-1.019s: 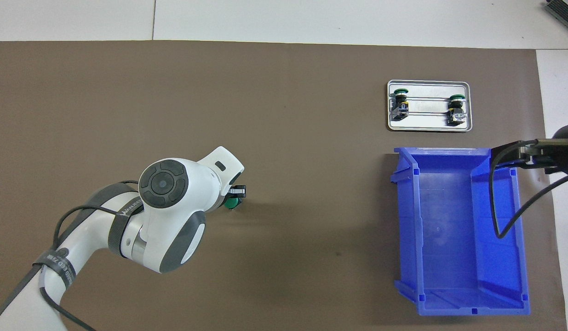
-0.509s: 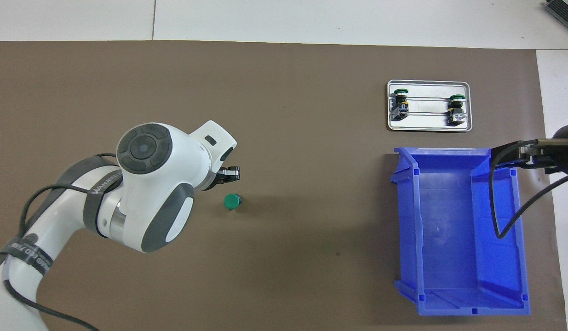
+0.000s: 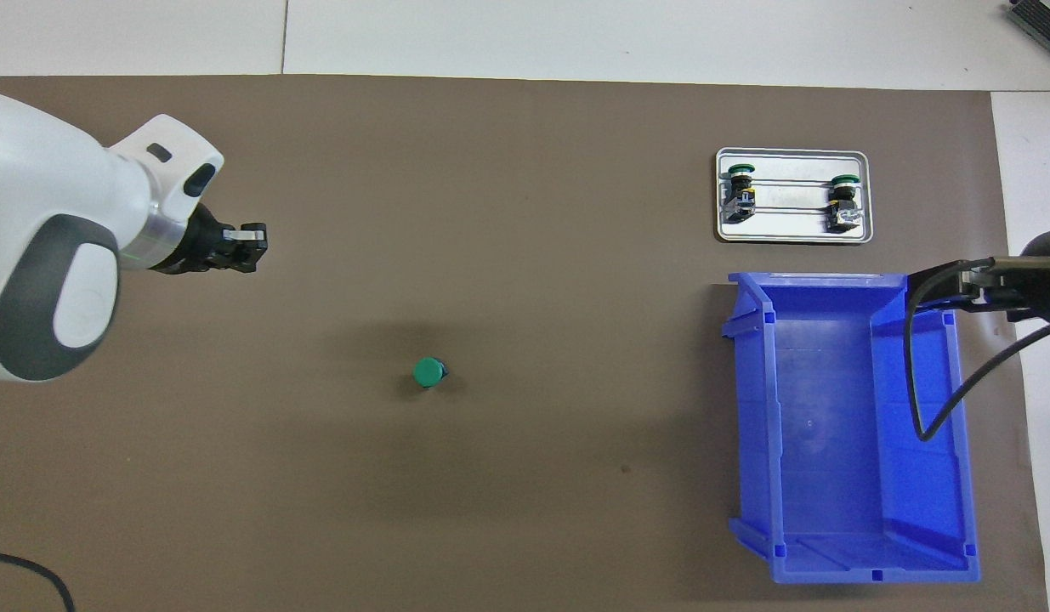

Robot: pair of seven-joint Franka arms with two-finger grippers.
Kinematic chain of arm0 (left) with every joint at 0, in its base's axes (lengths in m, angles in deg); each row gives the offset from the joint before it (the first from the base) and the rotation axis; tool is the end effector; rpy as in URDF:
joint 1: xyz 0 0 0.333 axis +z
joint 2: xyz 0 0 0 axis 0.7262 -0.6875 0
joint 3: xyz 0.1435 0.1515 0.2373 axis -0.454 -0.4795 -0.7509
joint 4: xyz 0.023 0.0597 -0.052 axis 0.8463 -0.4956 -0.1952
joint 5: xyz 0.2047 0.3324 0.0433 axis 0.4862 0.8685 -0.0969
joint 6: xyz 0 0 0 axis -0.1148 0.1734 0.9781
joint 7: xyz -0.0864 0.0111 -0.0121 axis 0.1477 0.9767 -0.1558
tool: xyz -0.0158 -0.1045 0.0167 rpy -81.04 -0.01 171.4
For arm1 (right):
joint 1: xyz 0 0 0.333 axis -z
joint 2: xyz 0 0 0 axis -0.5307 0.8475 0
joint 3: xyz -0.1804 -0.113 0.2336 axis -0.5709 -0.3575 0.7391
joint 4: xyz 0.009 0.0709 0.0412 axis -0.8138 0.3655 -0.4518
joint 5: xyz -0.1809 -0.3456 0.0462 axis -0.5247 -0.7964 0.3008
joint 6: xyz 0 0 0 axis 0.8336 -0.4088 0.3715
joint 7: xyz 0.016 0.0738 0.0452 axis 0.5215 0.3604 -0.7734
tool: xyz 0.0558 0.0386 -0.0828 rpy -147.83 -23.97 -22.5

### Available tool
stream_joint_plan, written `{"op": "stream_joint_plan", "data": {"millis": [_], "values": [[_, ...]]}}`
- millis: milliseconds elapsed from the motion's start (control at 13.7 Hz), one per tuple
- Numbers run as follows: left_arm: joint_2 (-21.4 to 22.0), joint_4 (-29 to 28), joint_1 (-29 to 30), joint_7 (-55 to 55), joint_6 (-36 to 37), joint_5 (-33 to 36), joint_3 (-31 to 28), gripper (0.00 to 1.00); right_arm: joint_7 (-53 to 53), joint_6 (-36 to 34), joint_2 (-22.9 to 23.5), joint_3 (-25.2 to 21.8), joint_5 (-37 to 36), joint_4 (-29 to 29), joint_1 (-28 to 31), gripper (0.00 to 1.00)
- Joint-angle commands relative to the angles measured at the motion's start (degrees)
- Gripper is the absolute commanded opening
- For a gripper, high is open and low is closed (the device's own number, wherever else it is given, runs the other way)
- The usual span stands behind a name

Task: Place and press button with both arms
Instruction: 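Lift the left gripper off the button and withdraw it outward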

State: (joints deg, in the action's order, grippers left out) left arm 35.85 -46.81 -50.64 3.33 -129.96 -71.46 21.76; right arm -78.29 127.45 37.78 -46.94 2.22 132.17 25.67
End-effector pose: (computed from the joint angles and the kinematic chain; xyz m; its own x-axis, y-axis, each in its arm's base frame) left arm 0.5861 -0.0920 0.4953 0.9977 0.0671 0.0089 0.0664 -0.9955 0.0675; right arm 0.5284 0.0069 0.6187 0.9941 -0.1069 -0.0185 -0.1058 -0.9931 0.0511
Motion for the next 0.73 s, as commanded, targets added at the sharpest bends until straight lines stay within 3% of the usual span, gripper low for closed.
{"op": "stream_joint_plan", "data": {"millis": [0, 73, 218, 291, 364, 655], "values": [[0.65, 3.90, 4.42, -7.99, 7.31, 6.38, 0.89, 0.19, 0.63, 0.05, -1.24, 0.42, 0.58, 1.19, 0.50, 1.00], [0.65, 6.96, 5.21, -9.32, 10.21, 6.85, 0.80, 0.40, 0.54, 0.05, -1.24, 0.42, 0.58, 1.19, 0.50, 1.00], [0.56, 12.33, 5.75, -9.42, 15.40, 6.76, 0.80, 0.70, 0.63, 0.05, -1.24, 0.42, 0.58, 1.19, 0.50, 1.00], [0.65, 13.83, 5.75, -9.43, 16.73, 6.85, 0.80, 0.93, 0.63, 0.05, -1.24, 0.42, 0.58, 1.19, 0.50, 1.00], [1.08, 14.02, 5.75, -9.43, 16.92, 6.68, 0.80, 1.00, 0.63, 0.05, -1.24, 0.42, 0.58, 1.19, 0.50, 1.00], [2.32, 13.24, 4.78, -9.51, 16.74, 5.97, 1.76, 1.00, 0.63, 0.05, -1.24, 0.42, 0.58, 1.19, 0.50, 1.00]]}}
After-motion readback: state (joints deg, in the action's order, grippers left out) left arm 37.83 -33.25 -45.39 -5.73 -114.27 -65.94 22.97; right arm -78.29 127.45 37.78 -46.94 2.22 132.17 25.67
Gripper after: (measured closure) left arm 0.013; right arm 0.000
